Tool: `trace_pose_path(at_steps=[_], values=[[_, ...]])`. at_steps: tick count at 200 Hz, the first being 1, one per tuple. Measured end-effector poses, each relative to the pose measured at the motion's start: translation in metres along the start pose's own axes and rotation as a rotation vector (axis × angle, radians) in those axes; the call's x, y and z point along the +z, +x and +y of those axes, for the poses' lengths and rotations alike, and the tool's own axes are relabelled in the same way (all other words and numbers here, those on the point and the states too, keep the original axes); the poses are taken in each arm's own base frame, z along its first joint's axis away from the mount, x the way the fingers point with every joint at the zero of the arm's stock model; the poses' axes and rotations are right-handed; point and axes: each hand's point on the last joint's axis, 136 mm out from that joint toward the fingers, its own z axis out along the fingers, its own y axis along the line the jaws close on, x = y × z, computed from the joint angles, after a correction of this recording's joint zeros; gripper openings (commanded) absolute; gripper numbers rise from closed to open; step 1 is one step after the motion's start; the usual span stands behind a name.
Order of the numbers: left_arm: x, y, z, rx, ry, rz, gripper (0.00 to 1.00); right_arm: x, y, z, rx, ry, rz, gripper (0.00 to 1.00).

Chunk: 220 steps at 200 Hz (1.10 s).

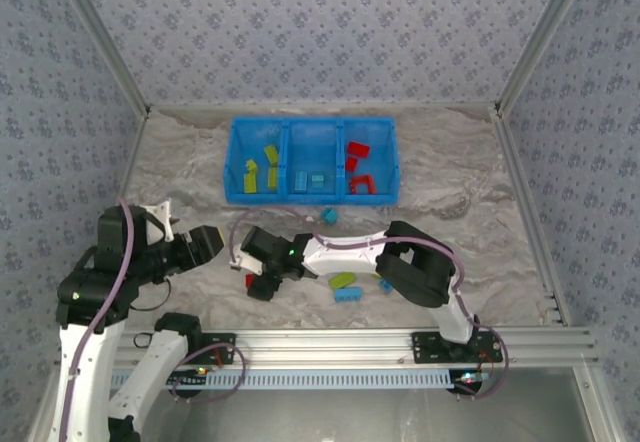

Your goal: Sort the legos into containers by color

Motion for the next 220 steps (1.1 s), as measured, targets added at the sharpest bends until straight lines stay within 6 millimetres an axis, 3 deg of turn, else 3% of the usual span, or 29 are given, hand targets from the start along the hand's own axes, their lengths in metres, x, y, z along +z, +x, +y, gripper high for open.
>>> trace_pose_path(at_steps=[78,101,128,151,171,198,220], values=[[-0.015,0.026,-0.022,0.010,0.136,0.080,0.70,0.007,0.004,0.000,0.029,0.005,-0.001,0.42],[-0.017,0.025,-0.029,0.024,0.179,0.074,0.69,-0.001,0.012,-0.005,0.070,0.036,-0.010,0.41],[-0.022,0.017,-0.037,0.055,0.198,0.042,0.68,-0.045,0.005,-0.029,0.155,0.122,-0.077,0.41],[-0.033,0.003,-0.049,0.099,0.227,-0.029,0.67,-0.102,-0.013,-0.068,0.274,0.225,-0.206,0.41],[-0.031,-0.007,-0.053,0.116,0.243,-0.065,0.66,-0.142,-0.011,-0.098,0.370,0.296,-0.281,0.41],[-0.012,-0.007,-0.060,0.179,0.246,-0.032,0.65,-0.162,0.005,-0.129,0.464,0.367,-0.290,0.41],[0.010,0.010,-0.091,0.378,0.243,0.042,0.66,-0.164,0.022,-0.146,0.525,0.407,-0.256,0.41]])
